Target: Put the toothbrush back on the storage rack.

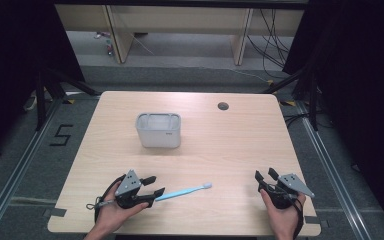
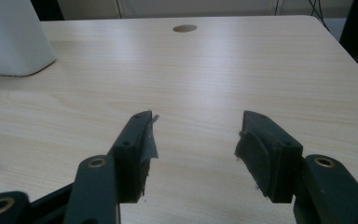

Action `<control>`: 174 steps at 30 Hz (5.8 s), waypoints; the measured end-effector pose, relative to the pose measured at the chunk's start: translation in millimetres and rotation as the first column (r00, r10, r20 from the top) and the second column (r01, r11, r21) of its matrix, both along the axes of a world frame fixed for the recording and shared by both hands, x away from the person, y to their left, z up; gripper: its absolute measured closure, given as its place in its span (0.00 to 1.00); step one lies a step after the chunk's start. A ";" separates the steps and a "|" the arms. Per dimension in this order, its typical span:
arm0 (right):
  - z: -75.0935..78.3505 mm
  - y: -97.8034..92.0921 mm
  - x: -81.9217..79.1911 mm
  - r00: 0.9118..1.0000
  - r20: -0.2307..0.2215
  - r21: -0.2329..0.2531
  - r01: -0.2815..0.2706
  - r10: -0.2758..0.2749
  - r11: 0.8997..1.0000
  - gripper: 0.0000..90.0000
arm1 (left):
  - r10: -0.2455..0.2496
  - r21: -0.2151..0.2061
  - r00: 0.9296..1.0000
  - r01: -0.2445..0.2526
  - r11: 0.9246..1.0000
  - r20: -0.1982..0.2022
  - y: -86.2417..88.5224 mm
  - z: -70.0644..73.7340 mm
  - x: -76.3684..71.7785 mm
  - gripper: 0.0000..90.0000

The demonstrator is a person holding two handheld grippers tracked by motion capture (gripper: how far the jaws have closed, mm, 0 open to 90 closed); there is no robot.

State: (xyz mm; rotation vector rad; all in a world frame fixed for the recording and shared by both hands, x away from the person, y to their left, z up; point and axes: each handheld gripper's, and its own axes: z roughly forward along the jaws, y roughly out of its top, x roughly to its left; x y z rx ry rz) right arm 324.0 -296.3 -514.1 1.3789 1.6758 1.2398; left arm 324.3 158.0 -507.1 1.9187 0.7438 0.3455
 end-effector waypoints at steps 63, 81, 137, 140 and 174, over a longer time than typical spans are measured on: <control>1.2 4.1 4.9 0.995 -0.090 -0.026 -0.042 0.039 0.999 0.50 | -0.248 0.654 0.846 0.524 0.545 -0.472 -124.9 34.4 59.9 0.75; 1.2 3.9 4.8 0.995 -0.090 -0.024 -0.044 0.042 0.999 0.50 | -0.246 0.650 0.830 0.548 0.527 -0.501 -131.2 30.2 65.4 0.79; 1.5 5.9 3.6 0.995 -0.088 -0.055 -0.046 0.041 0.997 0.50 | -0.415 0.608 0.825 0.563 0.560 -0.383 -113.4 55.4 64.0 0.88; 1.4 6.9 3.6 0.995 -0.087 -0.064 -0.046 0.040 0.997 0.50 | -0.430 0.583 0.839 0.542 0.605 -0.333 -107.4 62.2 62.2 0.88; 0.7 8.1 4.5 0.994 -0.100 -0.036 -0.039 0.035 0.999 0.50 | -0.169 0.068 0.972 0.159 0.985 0.164 -42.6 48.6 27.2 0.88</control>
